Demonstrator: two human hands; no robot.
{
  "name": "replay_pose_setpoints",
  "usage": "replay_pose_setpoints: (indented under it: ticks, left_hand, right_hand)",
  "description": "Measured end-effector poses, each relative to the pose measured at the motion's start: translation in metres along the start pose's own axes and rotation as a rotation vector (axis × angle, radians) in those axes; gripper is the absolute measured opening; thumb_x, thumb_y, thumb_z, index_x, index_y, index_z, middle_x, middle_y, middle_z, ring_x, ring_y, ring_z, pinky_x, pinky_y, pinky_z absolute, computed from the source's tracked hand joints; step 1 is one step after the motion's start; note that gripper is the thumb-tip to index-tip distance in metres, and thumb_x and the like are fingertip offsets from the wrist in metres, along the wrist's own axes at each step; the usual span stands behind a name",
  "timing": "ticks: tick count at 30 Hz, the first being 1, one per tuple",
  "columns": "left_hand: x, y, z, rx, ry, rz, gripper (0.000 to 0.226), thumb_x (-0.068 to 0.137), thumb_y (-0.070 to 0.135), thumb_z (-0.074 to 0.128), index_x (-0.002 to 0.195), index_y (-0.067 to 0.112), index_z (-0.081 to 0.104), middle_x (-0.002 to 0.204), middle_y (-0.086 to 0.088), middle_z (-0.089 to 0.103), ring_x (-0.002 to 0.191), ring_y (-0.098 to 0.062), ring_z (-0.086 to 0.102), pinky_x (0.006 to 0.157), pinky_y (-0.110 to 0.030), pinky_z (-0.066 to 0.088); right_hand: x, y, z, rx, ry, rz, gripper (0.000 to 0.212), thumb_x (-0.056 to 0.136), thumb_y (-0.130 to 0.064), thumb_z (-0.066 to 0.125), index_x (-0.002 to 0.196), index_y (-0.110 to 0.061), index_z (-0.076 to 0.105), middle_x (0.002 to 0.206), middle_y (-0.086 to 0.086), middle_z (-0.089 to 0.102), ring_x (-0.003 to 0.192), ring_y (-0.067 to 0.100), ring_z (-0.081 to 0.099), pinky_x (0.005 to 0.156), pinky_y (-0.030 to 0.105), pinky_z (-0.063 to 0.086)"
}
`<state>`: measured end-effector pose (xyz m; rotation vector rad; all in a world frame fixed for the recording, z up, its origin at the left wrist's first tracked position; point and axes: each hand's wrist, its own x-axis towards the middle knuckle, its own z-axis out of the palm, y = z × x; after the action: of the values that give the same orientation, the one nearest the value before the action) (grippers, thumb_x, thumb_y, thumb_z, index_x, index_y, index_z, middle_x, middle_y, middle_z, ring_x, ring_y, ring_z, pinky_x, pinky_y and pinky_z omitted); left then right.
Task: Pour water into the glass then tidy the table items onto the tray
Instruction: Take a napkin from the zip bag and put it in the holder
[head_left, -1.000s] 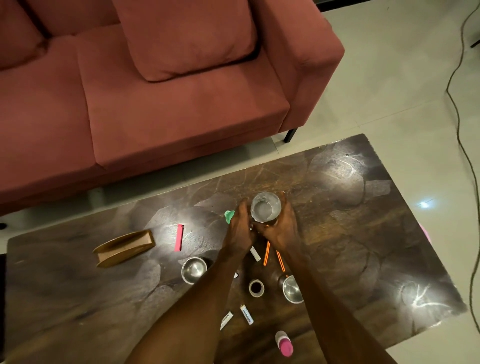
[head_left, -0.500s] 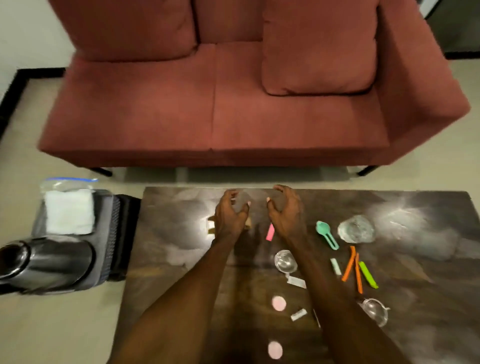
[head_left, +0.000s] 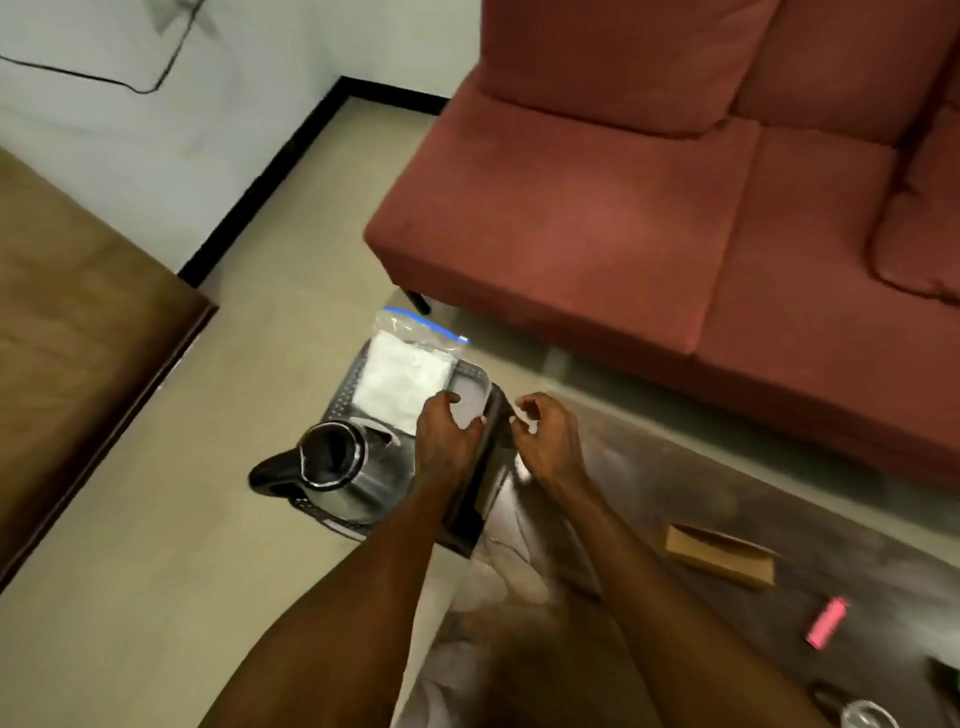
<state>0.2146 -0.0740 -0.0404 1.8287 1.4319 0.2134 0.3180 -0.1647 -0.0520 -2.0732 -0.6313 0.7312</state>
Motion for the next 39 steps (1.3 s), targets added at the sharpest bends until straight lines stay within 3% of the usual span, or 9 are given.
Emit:
replay_pose_setpoints:
  ticks: [9,12,14,17,21,25,30,33,39]
  left_hand:
    - [0.080,-0.054,0.017,-0.106,0.015,-0.172,0.048,0.088,0.013,0.063,0.132,0.006,0.046,0.135,-0.014,0.050,0.127,-0.028,0.046,0.100,-0.033,0.039]
    - [0.090,-0.062,0.031,-0.128,0.065,-0.223,0.043,0.091,0.014,0.058,0.132,0.005,0.046,0.134,-0.014,0.050,0.126,-0.028,0.047,0.098,-0.032,0.039]
    - [0.093,-0.064,0.035,-0.144,0.090,-0.235,0.040,0.094,0.017,0.056,0.131,0.006,0.047,0.133,-0.012,0.051,0.124,-0.027,0.048,0.096,-0.032,0.040]
    - [0.095,-0.064,0.037,-0.185,0.101,-0.274,0.041,0.093,0.017,0.058,0.131,0.007,0.047,0.133,-0.012,0.051,0.124,-0.027,0.049,0.095,-0.032,0.040]
    - [0.094,-0.058,0.029,-0.196,0.104,-0.278,0.045,0.091,0.017,0.060,0.132,0.008,0.047,0.135,-0.011,0.051,0.125,-0.026,0.048,0.097,-0.031,0.039]
    - [0.084,-0.038,0.019,-0.238,0.138,-0.254,0.038,0.091,0.009,0.055,0.129,0.010,0.049,0.132,-0.010,0.054,0.124,-0.026,0.049,0.097,-0.030,0.039]
    - [0.062,0.007,0.010,-0.358,0.194,-0.192,0.040,0.093,0.005,0.041,0.132,0.009,0.049,0.135,-0.012,0.054,0.124,-0.029,0.050,0.105,-0.041,0.041]
    - [0.044,0.044,0.001,-0.402,0.212,-0.092,0.043,0.097,0.010,0.040,0.140,0.010,0.042,0.143,-0.010,0.047,0.132,-0.026,0.044,0.110,-0.037,0.035]
    - [-0.027,0.137,-0.011,-0.154,0.336,0.430,0.055,0.096,0.025,0.045,0.150,0.016,0.033,0.160,-0.007,0.022,0.148,-0.023,0.022,0.116,-0.039,0.020]
  right_hand:
    - [0.091,-0.010,0.127,0.039,-0.111,0.141,0.016,0.086,0.003,0.058,0.091,-0.008,0.069,0.095,0.010,0.072,0.092,0.025,0.069,0.087,0.040,0.057]
    - [0.110,0.002,0.143,0.051,-0.123,0.145,0.021,0.088,0.004,0.059,0.103,-0.003,0.072,0.109,0.011,0.072,0.102,0.022,0.067,0.091,0.023,0.053]
    - [0.117,0.005,0.149,0.089,-0.140,0.151,0.024,0.089,0.004,0.060,0.109,-0.001,0.072,0.114,0.010,0.071,0.099,0.015,0.063,0.077,0.000,0.045]
    - [0.121,0.009,0.156,0.215,-0.156,0.178,0.024,0.091,0.000,0.064,0.114,0.000,0.070,0.114,0.013,0.071,0.094,0.012,0.064,0.073,0.003,0.046]
    - [0.116,0.004,0.152,0.254,-0.064,0.150,0.017,0.084,-0.007,0.075,0.101,-0.005,0.076,0.097,0.007,0.076,0.072,-0.004,0.065,0.067,0.004,0.049]
    - [0.103,-0.013,0.128,0.304,-0.025,0.127,0.011,0.082,0.002,0.073,0.091,-0.004,0.077,0.089,0.007,0.076,0.083,0.017,0.072,0.085,0.032,0.059]
    - [0.073,-0.035,0.069,0.263,0.064,0.008,0.027,0.080,0.016,0.060,0.083,-0.005,0.075,0.082,0.004,0.073,0.079,0.014,0.069,0.078,0.022,0.056]
    - [0.052,-0.045,0.017,0.283,0.120,-0.033,0.033,0.075,0.024,0.049,0.081,0.001,0.072,0.082,0.010,0.072,0.077,0.016,0.065,0.073,0.014,0.052]
    - [-0.009,-0.059,-0.113,0.290,0.258,-0.111,0.044,0.073,0.028,0.045,0.080,-0.007,0.072,0.080,0.003,0.072,0.079,0.012,0.067,0.076,0.018,0.056]
